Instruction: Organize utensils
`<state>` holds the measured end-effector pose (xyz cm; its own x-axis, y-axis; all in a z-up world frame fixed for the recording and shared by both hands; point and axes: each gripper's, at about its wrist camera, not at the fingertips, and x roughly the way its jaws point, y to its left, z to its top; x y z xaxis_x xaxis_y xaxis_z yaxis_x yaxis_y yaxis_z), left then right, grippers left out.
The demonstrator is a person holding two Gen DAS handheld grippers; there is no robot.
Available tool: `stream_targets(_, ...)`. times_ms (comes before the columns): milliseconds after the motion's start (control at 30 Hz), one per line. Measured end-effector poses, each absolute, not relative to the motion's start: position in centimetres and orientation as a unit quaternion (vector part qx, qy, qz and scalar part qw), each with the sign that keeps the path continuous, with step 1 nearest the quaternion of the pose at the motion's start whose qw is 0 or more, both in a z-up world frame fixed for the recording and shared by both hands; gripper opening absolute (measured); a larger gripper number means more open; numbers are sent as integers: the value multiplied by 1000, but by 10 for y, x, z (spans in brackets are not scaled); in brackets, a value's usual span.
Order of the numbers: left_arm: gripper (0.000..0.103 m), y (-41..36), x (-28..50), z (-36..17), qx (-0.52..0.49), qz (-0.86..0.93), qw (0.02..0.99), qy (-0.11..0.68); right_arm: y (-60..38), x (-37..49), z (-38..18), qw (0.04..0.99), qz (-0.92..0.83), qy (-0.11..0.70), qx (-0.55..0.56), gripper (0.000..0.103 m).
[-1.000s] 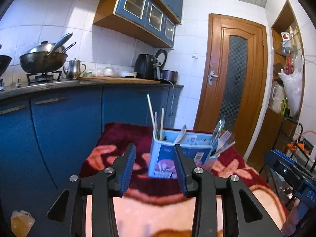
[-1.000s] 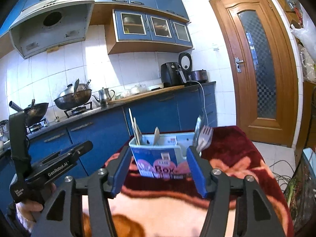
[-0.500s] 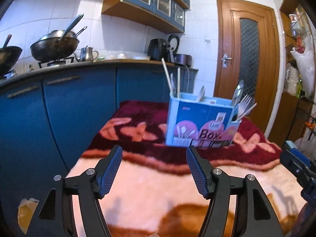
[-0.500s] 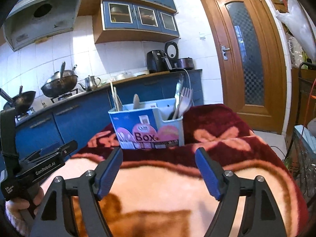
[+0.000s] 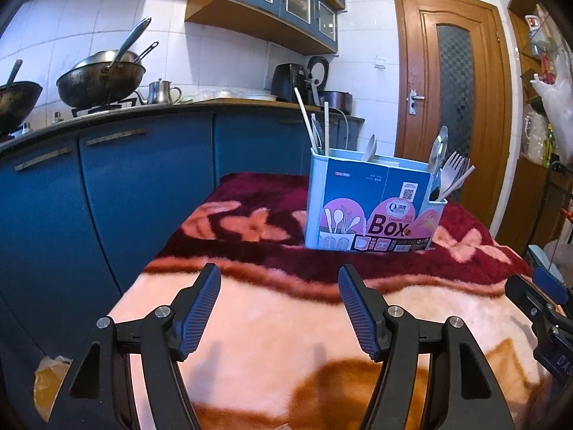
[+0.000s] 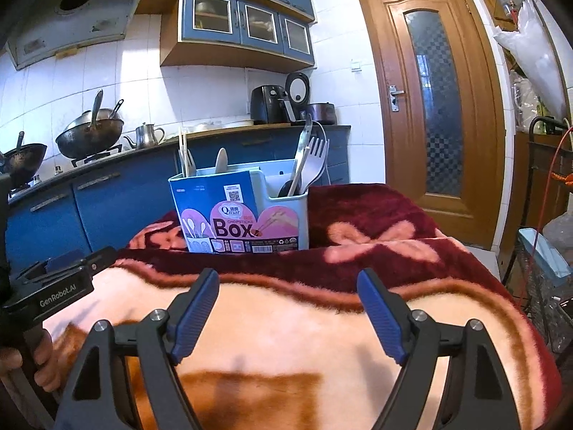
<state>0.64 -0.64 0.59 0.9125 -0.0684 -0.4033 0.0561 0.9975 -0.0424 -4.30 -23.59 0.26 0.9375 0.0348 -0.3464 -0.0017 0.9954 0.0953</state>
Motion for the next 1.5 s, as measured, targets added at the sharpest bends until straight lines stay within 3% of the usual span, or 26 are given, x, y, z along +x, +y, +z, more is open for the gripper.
stream_targets(1500, 70, -12, 4, 1, -4, -27, 977, 211, -235, -42, 0, 983, 9, 176, 47, 82)
